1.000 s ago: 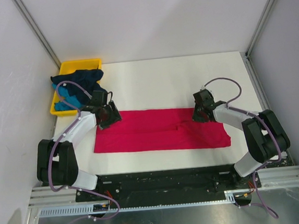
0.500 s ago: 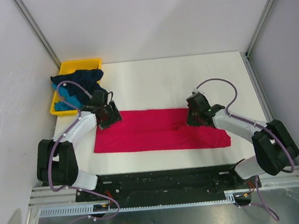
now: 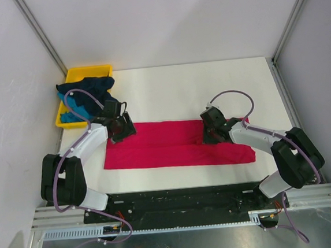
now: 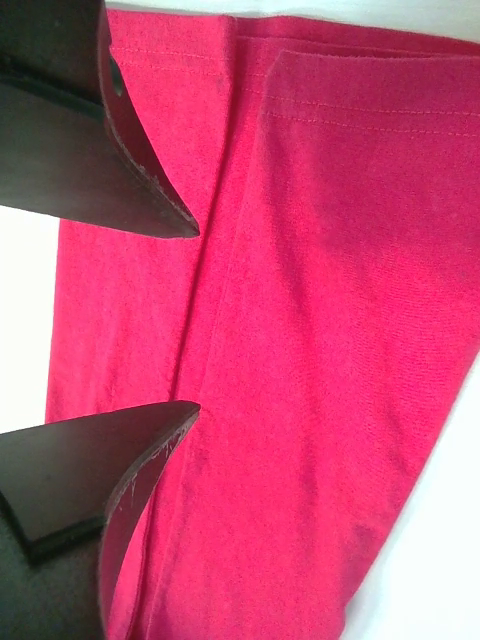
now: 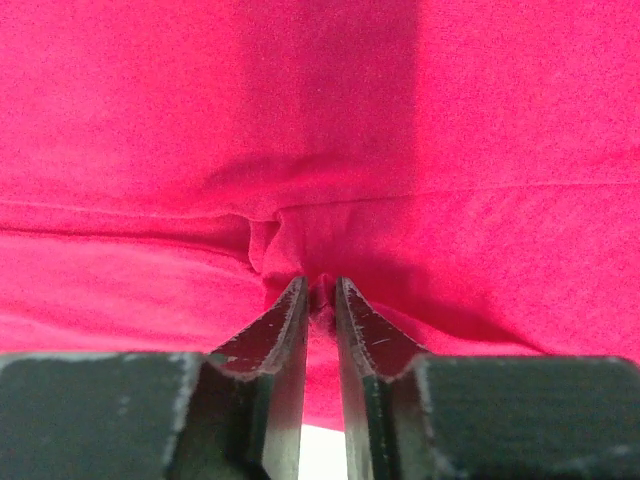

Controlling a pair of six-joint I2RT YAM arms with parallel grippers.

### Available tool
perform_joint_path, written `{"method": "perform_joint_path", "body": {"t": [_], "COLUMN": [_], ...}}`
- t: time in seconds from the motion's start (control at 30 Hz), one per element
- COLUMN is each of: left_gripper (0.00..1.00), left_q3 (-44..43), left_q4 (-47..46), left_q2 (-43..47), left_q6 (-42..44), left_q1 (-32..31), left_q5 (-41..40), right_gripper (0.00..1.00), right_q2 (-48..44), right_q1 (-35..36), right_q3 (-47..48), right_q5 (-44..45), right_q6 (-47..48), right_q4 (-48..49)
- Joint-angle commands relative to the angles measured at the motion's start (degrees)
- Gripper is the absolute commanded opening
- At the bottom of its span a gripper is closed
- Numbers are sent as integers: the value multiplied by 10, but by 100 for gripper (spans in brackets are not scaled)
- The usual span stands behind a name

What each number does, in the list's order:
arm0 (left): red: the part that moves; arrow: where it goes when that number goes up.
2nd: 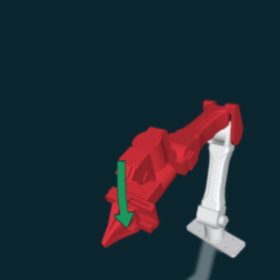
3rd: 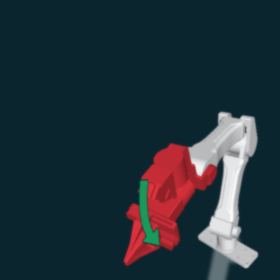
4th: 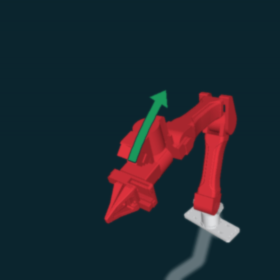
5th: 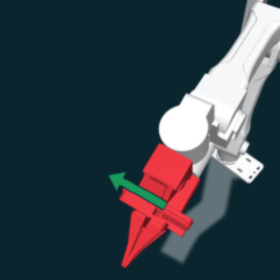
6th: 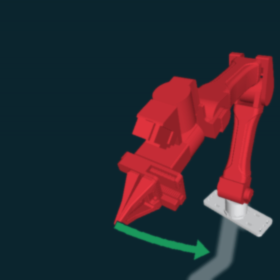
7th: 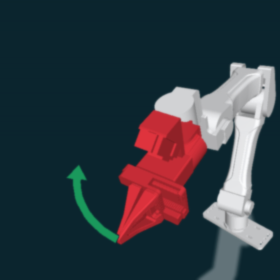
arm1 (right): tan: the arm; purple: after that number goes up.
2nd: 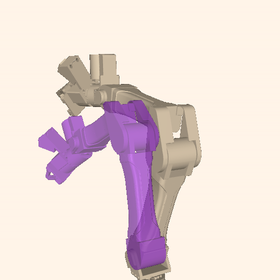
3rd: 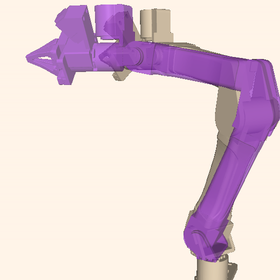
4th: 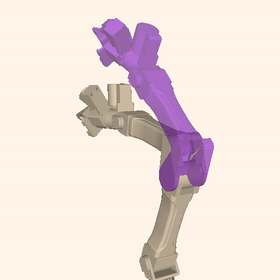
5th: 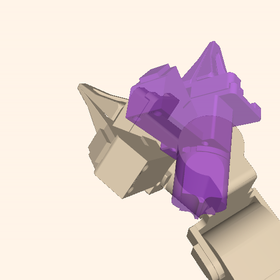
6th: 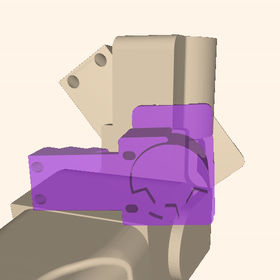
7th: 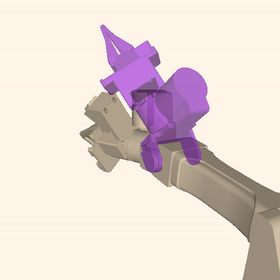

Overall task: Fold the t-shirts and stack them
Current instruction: Fold the other side of the tshirt into a rectangle

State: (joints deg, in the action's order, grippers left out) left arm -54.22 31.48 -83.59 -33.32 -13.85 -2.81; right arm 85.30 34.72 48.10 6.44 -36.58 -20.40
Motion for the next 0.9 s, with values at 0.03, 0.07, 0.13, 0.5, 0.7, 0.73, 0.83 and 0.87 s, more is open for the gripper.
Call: {"method": "perform_joint_path", "body": {"t": [0.03, 0.07, 0.13, 0.5, 0.7, 0.73, 0.83, 0.87], "left_gripper": [72, 72, 72, 72, 72, 72, 72, 72], "left_q3": [-9, -9, -11, -14, -14, -14, -16, -17], "left_q4": [-1, -2, -1, -1, -1, -2, -1, -1], "left_q2": [1, 1, 1, 4, 6, 7, 6, 5], "left_q6": [15, 15, 15, 12, 6, 5, 2, 2], "left_q1": [-6, -7, -8, -13, -20, -21, -26, -28], "left_q5": [0, 1, 2, 4, 11, 13, 16, 17], "right_gripper": [34, 39, 48, 46, 41, 41, 39, 38], "right_q2": [5, 0, -15, -139, -219, -235, -273, -282], "right_q1": [-2, -3, -7, -40, -30, -30, -37, -42], "right_q3": [7, 9, 16, 24, -64, -83, -129, -140], "right_q5": [4, 6, 9, 85, 87, 84, 85, 85], "right_q6": [6, 7, 7, -104, -240, -261, -309, -321], "right_q4": [21, 16, 4, -147, -190, -192, -201, -203]}}
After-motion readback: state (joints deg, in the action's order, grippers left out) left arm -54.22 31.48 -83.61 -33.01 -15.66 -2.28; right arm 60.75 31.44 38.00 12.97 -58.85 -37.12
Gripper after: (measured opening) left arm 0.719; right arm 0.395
